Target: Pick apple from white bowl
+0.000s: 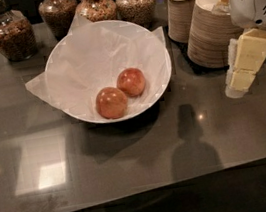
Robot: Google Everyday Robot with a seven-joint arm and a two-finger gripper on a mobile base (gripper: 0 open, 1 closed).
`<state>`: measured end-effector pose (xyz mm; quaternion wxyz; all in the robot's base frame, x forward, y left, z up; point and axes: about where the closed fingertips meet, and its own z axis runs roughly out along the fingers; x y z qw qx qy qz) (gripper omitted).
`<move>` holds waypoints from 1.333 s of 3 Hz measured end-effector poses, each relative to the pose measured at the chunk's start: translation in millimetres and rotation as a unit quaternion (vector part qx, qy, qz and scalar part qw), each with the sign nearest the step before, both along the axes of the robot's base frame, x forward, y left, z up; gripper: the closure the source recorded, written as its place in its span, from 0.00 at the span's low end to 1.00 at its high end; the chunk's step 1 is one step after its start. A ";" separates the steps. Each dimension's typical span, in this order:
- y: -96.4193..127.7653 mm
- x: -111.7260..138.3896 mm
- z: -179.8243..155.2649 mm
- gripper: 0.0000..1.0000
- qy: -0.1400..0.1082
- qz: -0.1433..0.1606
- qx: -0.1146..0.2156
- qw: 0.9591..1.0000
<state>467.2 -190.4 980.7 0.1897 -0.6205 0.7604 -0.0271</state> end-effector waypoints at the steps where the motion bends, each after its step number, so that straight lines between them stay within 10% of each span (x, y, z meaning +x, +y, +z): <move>1: 0.0 0.0 0.0 0.00 0.000 0.000 0.000 1.000; 3: 34.6 27.3 -0.7 0.00 -0.038 0.053 0.065 0.996; 4: 69.0 43.4 3.9 0.00 -0.051 0.108 0.111 0.987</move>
Offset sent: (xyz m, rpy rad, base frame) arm 0.0176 0.0121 -0.0027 0.0768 -0.0590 0.0234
